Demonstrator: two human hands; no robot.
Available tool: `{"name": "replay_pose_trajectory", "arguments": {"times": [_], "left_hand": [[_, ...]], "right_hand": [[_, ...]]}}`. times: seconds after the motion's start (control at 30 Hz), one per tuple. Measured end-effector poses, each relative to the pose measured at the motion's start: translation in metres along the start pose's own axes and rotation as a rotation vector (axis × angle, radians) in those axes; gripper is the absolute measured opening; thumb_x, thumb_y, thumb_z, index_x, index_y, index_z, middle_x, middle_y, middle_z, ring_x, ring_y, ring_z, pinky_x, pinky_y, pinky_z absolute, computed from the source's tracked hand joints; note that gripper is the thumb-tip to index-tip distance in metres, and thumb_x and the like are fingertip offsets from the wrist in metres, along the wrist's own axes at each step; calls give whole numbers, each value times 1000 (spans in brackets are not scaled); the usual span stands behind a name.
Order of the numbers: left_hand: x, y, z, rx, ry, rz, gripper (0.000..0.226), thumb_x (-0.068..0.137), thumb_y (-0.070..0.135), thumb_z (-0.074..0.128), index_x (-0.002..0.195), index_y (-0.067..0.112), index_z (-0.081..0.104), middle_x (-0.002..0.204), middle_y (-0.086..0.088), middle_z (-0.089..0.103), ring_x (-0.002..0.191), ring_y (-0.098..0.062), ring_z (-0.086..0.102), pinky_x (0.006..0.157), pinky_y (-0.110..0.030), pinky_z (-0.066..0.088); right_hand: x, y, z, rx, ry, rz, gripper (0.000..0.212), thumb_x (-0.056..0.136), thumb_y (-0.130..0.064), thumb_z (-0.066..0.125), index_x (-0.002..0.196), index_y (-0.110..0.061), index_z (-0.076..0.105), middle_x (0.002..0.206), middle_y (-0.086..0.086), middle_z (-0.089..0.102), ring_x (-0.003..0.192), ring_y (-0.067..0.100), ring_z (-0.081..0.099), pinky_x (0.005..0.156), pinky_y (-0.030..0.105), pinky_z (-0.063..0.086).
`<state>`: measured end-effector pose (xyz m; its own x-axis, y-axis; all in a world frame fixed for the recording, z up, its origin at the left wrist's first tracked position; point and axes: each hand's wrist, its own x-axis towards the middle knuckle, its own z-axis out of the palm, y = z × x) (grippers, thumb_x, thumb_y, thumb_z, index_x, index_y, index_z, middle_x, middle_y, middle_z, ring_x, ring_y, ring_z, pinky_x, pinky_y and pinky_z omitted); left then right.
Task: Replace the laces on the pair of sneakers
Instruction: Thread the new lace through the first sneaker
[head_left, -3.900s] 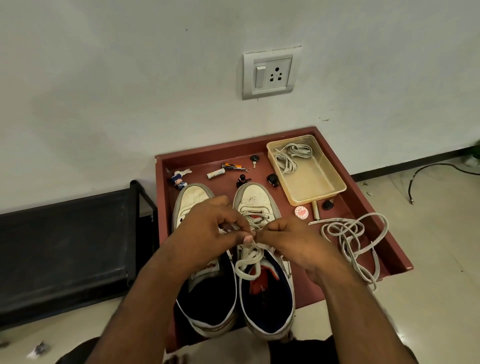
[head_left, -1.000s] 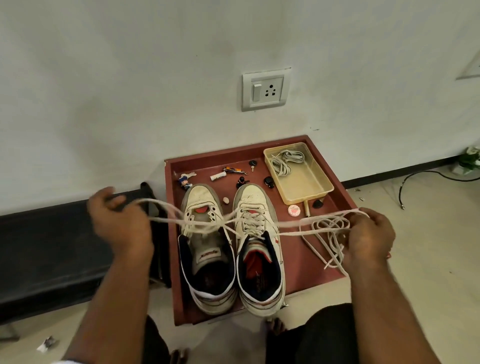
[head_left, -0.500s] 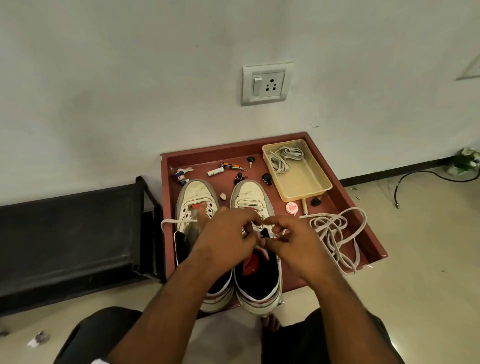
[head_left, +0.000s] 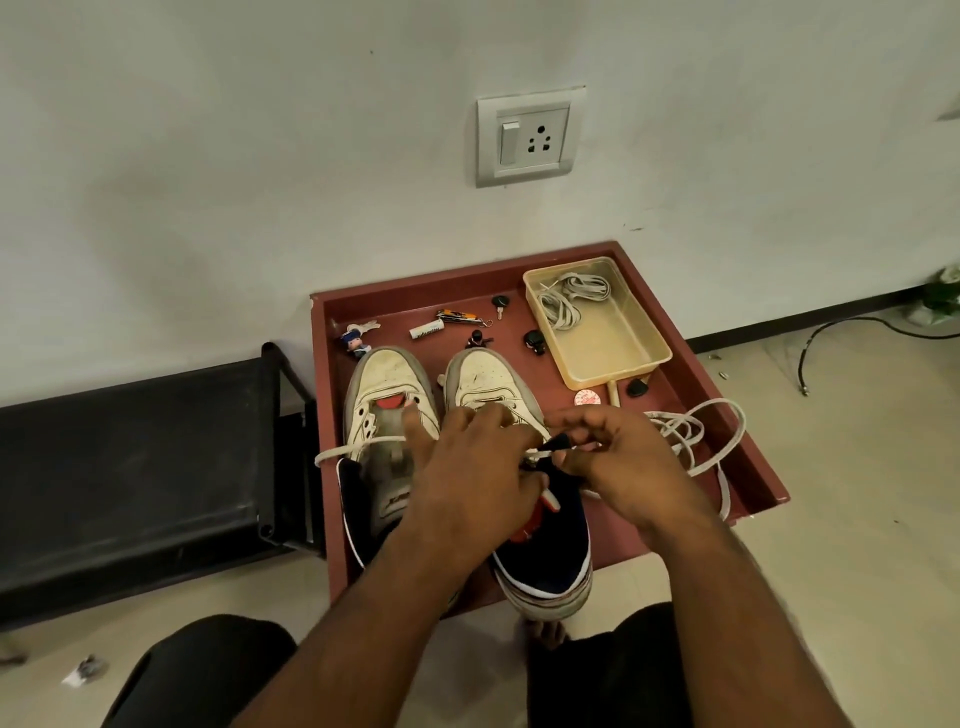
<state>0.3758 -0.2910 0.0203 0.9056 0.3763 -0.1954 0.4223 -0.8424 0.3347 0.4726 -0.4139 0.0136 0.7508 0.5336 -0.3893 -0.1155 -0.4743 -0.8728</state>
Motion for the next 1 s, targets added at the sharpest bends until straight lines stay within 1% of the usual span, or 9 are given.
{"name": "replay_pose_trajectory", "arguments": {"times": [0.13,0.27,0.37,0.5,0.57,0.77,0.87,0.93,1.0], "left_hand": [[8,0,4,24,93,-69,19,91,47,60,102,33,67,129,19,51,133,-11,35,113,-61,-5],[10,-29,-12,-74,302,-301,19,85,40,67,69,32,62,107,19,62,114,-13,54,113,-65,10],[8,-41,-20,-161,342,-353,3,88,37,65,86,38,63,122,16,58,122,-17,50,111,-64,14],[5,-10,-10,-196,74,-172,36,93,47,57,129,45,53,160,12,20,150,-19,10,114,-63,-6],[5,3,1,-73,30,-107,32,95,47,55,127,44,57,163,13,13,151,-19,-2,112,-64,-12],[9,-31,-21,-328,322,-364,14,86,42,69,73,42,65,142,18,48,135,-12,39,114,-61,10],[1,-52,-30,-324,388,-567,11,91,32,66,100,37,66,153,4,35,144,-27,28,112,-67,15],[-3,-34,-23,-166,224,-490,42,95,22,56,133,37,48,163,0,9,149,-40,0,110,-75,6],[-5,-6,-15,-38,121,-306,55,94,15,49,140,42,39,164,5,-5,148,-39,-15,107,-75,-6]], "right_hand": [[0,-2,-2,2,-39,18,41,81,8,68,112,-18,69,97,15,69,89,25,69,83,35,58],[0,-3,-3,28,-61,47,34,81,8,69,104,-17,70,93,16,66,81,23,66,74,31,57],[0,-6,-1,-17,-94,37,28,83,8,67,100,-14,71,83,6,61,73,16,59,63,22,51],[0,-10,-1,-78,-100,23,23,84,4,69,101,-12,72,78,-1,64,67,8,62,61,18,51],[-1,-11,-2,-61,-99,29,22,84,4,68,100,-11,72,76,-2,66,63,2,63,57,14,49],[-1,-13,-4,-23,-117,62,25,83,6,68,99,-13,72,85,4,68,74,12,64,63,21,53],[0,-14,-2,-45,-132,45,25,83,5,69,101,-12,72,86,3,69,75,12,65,65,21,54],[2,-15,-2,-67,-124,37,25,82,5,69,101,-12,72,91,6,70,81,17,67,68,23,55],[2,-16,-2,-70,-127,34,25,82,5,69,100,-12,72,93,7,71,83,19,70,67,22,56]]}}
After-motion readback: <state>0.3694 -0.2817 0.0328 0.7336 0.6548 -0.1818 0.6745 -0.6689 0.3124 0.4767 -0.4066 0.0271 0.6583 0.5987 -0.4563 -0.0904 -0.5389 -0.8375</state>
